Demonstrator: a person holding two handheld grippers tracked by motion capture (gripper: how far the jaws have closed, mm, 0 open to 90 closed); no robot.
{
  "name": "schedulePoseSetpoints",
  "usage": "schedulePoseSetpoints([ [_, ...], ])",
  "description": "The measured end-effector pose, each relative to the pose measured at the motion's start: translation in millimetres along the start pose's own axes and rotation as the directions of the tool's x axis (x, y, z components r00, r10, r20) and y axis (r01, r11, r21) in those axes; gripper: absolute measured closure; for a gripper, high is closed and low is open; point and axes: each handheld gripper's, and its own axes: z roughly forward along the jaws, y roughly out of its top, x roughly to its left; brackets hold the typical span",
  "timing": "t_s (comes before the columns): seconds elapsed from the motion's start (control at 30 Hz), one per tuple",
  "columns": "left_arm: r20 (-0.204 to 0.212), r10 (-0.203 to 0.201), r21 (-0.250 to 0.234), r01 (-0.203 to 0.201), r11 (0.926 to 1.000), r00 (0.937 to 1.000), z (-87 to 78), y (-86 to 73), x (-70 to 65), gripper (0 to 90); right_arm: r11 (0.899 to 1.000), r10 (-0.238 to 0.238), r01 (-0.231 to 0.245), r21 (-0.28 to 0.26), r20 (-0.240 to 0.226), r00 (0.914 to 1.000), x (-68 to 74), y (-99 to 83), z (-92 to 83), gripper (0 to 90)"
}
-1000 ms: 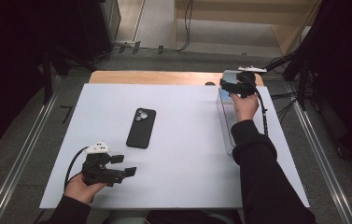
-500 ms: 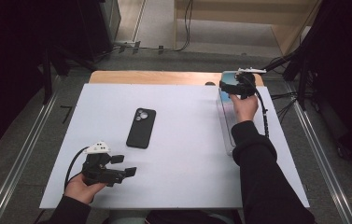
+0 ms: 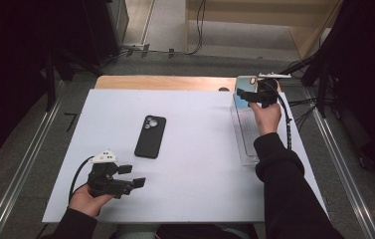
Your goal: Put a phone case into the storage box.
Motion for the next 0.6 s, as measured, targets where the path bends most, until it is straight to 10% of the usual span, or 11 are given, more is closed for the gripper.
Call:
schedulePoseSetpoints([
  [0.6, 0.014, -0.035, -0.004, 0.036, 0.9994, 0.9993, 4.0, 11.2, 7.7, 22.8, 0.996, -0.044, 0.058, 0.069, -0.195, 0.9798, 24.8, -26.1, -48.0, 8.4],
])
